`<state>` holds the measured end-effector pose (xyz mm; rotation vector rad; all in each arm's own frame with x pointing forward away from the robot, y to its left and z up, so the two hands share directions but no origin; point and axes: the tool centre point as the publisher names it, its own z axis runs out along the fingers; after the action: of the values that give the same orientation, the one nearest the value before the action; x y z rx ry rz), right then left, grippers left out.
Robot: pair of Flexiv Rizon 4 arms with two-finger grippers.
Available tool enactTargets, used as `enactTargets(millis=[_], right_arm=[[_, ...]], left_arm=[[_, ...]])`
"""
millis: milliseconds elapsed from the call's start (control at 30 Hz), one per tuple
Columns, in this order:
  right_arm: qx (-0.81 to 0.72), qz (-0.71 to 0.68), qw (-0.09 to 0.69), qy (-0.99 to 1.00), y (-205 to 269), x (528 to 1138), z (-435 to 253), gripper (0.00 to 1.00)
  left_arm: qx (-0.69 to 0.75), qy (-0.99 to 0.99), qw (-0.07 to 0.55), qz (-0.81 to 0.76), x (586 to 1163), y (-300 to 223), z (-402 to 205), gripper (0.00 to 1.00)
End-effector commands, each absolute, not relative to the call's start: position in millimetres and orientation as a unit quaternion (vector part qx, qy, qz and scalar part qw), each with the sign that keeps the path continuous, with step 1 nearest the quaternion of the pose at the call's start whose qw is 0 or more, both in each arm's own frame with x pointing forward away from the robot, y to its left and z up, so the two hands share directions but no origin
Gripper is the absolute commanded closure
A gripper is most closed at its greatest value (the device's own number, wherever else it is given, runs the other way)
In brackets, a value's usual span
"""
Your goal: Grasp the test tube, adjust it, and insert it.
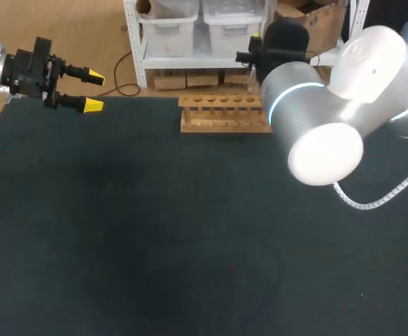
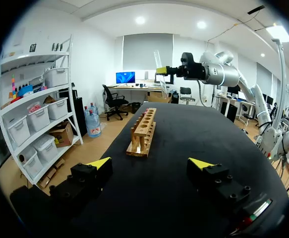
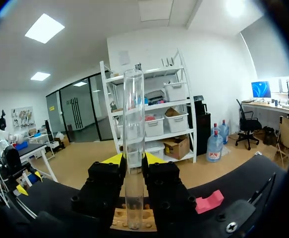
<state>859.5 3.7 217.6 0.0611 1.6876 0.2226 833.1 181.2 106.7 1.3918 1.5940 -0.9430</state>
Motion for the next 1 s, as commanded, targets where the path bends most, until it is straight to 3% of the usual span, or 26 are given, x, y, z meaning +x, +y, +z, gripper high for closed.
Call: enactTargets(millis=[33, 1000], right_arm=[[0.024, 0.103, 0.721, 0.685, 5.7, 865.1, 208.3, 1.0], [0.013, 0.096, 0.743, 0.662, 10.2, 897.9, 179.3, 1.0]], left_arm=[[0.549, 0.631, 0.404, -0.37, 829.8, 180.6, 106.4, 0.0], [0.549, 0.631, 0.404, -0.37, 829.8, 180.6, 106.4, 0.0]])
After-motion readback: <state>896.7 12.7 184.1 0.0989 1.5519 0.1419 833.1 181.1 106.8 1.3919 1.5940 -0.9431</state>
